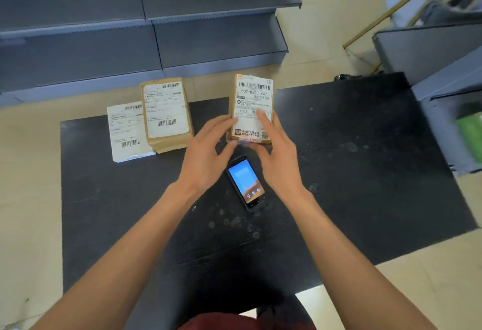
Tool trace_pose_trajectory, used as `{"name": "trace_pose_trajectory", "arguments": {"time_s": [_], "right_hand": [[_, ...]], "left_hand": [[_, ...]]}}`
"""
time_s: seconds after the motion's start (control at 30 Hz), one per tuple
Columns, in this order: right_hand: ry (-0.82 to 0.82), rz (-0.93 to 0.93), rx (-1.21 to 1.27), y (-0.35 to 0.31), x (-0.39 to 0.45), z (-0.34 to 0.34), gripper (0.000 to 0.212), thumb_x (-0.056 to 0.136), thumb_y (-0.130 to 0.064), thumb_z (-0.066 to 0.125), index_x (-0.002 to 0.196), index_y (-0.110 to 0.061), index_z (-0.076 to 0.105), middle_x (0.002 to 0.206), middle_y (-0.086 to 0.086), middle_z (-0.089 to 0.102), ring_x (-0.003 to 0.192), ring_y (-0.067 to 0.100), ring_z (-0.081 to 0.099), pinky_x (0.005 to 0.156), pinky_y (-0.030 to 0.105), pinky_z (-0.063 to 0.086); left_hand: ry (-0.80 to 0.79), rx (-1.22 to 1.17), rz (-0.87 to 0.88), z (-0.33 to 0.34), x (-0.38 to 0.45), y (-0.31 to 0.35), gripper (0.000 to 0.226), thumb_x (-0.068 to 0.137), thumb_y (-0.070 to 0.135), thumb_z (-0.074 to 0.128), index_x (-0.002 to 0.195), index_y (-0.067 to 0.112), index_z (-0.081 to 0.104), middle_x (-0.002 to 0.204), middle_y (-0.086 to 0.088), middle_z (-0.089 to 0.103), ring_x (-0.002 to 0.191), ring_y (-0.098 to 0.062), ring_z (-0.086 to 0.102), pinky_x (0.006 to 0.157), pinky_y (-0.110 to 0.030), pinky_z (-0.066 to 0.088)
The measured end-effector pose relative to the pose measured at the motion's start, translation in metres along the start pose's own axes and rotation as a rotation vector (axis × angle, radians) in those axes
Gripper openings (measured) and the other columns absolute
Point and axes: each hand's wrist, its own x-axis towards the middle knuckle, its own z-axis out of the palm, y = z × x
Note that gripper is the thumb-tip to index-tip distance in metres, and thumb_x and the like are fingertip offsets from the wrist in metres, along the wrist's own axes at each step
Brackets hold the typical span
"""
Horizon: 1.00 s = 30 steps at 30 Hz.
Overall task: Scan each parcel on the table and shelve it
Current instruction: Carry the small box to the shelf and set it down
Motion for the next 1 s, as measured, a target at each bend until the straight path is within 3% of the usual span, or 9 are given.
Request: {"name": "trace_pose_trajectory", "arguments": {"time_s": [0.17, 0.33, 0.47, 0.63, 0.83, 1.0], "right_hand": [[0.133, -0.018, -0.015, -0.001, -0.026, -0.053, 0.074, 0.093, 0.006, 0.066, 0.155, -0.025, 0.041, 0.165, 0.0, 0.029, 0.142, 0.016, 0.046, 0.103, 0.042, 0.054], [0.257, -0.041, -0.039, 0.012, -0.069, -0.126, 0.077, 0.093, 0.006, 0.067, 0.156, -0.027, 0.039, 0.166, -0.006, 0.027, 0.14, 0.013, 0.046, 0.104, 0.038, 0.053], [0.362, 0.053, -0.067, 0.028, -0.116, -0.187, 0.078, 0.093, 0.002, 0.068, 0.156, -0.034, 0.038, 0.166, -0.003, 0.026, 0.143, 0.012, 0.042, 0.108, 0.038, 0.05], [0.493, 0.108, -0.126, 0.052, -0.185, -0.264, 0.079, 0.094, -0.003, 0.069, 0.156, -0.037, 0.035, 0.167, -0.004, 0.026, 0.142, 0.01, 0.04, 0.111, 0.017, 0.04], [0.651, 0.207, -0.115, 0.088, -0.266, -0.347, 0.08, 0.093, -0.004, 0.07, 0.156, -0.039, 0.034, 0.166, -0.006, 0.028, 0.144, 0.013, 0.039, 0.111, 0.04, 0.048], [0.753, 0.238, -0.163, 0.107, -0.324, -0.401, 0.079, 0.092, -0.006, 0.072, 0.156, -0.036, 0.036, 0.163, -0.006, 0.034, 0.138, 0.014, 0.047, 0.109, 0.037, 0.049]], "left_hand": [[0.002, -0.025, 0.087, 0.03, 0.005, 0.054, 0.048, 0.092, 0.013, 0.073, 0.139, 0.014, 0.06, 0.142, 0.0, 0.058, 0.131, -0.003, 0.051, 0.113, -0.019, 0.039], [-0.016, -0.073, 0.258, 0.078, 0.001, 0.118, 0.049, 0.089, 0.008, 0.076, 0.136, 0.011, 0.062, 0.139, 0.003, 0.059, 0.131, -0.008, 0.055, 0.11, -0.028, 0.046], [-0.075, -0.102, 0.344, 0.13, -0.012, 0.173, 0.049, 0.089, 0.008, 0.076, 0.135, 0.008, 0.062, 0.138, -0.001, 0.061, 0.129, -0.009, 0.056, 0.107, -0.032, 0.05], [-0.19, -0.132, 0.458, 0.198, -0.035, 0.244, 0.05, 0.089, 0.011, 0.076, 0.137, 0.012, 0.061, 0.14, 0.001, 0.06, 0.129, -0.008, 0.056, 0.103, -0.035, 0.053], [-0.327, -0.152, 0.582, 0.282, -0.066, 0.325, 0.051, 0.089, 0.012, 0.076, 0.137, 0.011, 0.06, 0.139, -0.001, 0.06, 0.128, -0.009, 0.057, 0.106, -0.031, 0.05], [-0.42, -0.202, 0.645, 0.338, -0.092, 0.38, 0.051, 0.087, 0.009, 0.076, 0.136, 0.009, 0.061, 0.139, -0.001, 0.061, 0.126, -0.012, 0.059, 0.102, -0.029, 0.053]]}}
